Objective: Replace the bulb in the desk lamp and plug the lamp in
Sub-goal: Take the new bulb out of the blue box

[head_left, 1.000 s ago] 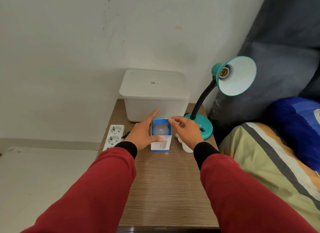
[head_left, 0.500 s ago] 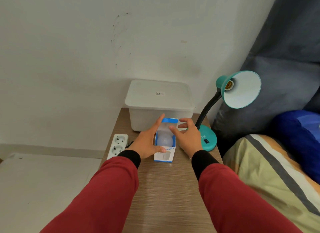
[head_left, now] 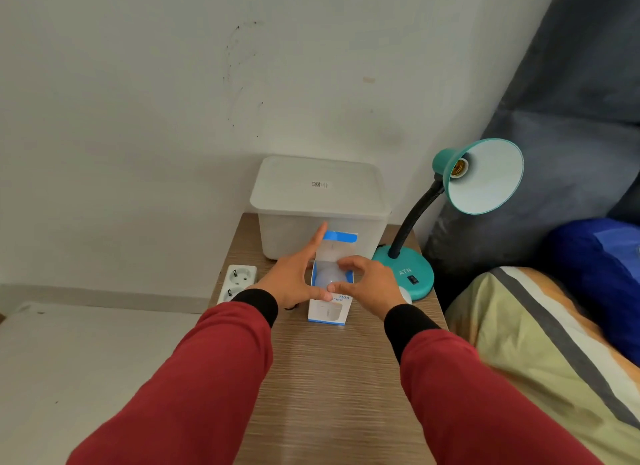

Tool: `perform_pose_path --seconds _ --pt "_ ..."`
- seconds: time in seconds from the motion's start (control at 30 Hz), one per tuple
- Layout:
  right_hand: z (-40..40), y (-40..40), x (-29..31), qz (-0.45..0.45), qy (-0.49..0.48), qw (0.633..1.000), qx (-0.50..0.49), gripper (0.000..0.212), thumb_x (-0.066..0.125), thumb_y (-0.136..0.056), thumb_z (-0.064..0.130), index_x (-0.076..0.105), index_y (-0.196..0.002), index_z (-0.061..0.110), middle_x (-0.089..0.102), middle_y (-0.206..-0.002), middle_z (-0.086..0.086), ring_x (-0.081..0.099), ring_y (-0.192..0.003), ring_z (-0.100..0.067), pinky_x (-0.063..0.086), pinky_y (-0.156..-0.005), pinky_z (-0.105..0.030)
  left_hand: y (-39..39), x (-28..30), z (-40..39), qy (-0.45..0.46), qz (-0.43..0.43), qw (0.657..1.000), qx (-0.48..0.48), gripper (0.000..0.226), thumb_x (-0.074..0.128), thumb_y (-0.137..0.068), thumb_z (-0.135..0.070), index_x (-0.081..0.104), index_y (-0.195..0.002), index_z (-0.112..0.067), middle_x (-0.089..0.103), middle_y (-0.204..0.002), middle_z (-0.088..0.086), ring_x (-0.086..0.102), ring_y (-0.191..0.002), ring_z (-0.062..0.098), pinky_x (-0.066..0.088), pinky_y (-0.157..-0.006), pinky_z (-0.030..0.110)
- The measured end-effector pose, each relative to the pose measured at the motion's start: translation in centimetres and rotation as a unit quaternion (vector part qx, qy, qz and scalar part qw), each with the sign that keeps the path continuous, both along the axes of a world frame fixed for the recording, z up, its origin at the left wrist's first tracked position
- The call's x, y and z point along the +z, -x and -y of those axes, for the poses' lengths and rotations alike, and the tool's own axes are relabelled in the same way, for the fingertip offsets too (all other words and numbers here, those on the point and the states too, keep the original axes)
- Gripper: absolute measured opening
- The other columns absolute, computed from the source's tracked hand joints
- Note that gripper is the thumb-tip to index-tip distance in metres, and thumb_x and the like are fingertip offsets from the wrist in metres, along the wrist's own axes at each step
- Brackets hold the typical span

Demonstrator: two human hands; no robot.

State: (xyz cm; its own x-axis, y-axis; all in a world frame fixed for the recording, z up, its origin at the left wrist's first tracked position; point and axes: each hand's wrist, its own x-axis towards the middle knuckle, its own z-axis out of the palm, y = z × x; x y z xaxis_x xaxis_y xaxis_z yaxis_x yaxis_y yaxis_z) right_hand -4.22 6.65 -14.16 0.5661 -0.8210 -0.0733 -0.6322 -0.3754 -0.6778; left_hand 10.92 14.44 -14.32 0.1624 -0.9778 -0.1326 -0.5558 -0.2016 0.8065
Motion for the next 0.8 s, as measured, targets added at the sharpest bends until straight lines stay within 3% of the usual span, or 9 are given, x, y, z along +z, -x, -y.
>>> perform_pose_path --seconds 0.3,0.5,0.63,0.8 --pt "0.8 -0.7 0.6 -0.076 0.017 0.995 0.070 0.054 0.074 -0.079 0.034 0.056 -0.127 0.020 0.062 -0.129 0.002 0.057 -0.118 -0.014 0.045 -0.101 -0.030 -0.3 0.0 0.2 -0.012 0.000 1.000 -0.003 0.129 0.086 -0.065 -0.023 -0.012 -0.143 -0.054 0.043 -0.147 -0.001 0.040 -0.137 0.017 0.034 -0.114 0.035" --pt "0.8 -0.4 1.1 -0.019 -0.012 0.999 0.045 0.058 0.078 -0.075 0.031 0.053 -0.127 0.023 0.065 -0.120 -0.002 0.059 -0.111 -0.015 0.046 -0.094 -0.025 -0.2 0.1 0.3 -0.014 0.005 1.000 -0.005 0.129 0.086 -0.066 -0.022 -0.012 -0.145 -0.048 0.044 -0.146 -0.001 0.042 -0.135 0.016 0.032 -0.105 0.022" --pt "0.8 -0.1 2.3 0.065 -0.035 0.997 0.019 0.053 0.076 -0.077 0.029 0.055 -0.126 0.024 0.059 -0.112 0.005 0.052 -0.103 -0.008 0.039 -0.085 -0.021 -0.1 0.3 0.2 -0.011 0.013 1.000 -0.003 0.127 0.085 -0.068 -0.020 -0.012 -0.146 -0.046 0.041 -0.149 -0.001 0.041 -0.136 0.016 0.031 -0.105 0.022" --pt "0.9 0.4 3.6 0.153 -0.070 0.986 -0.007 0.050 0.073 -0.081 0.029 0.055 -0.127 0.024 0.063 -0.118 -0.006 0.061 -0.104 -0.016 0.053 -0.090 -0.031 0.0 0.3 0.1 -0.007 0.008 1.000 0.001 0.128 0.086 -0.067 -0.019 -0.010 -0.146 -0.046 0.039 -0.150 0.000 0.040 -0.137 0.018 0.032 -0.108 0.027"
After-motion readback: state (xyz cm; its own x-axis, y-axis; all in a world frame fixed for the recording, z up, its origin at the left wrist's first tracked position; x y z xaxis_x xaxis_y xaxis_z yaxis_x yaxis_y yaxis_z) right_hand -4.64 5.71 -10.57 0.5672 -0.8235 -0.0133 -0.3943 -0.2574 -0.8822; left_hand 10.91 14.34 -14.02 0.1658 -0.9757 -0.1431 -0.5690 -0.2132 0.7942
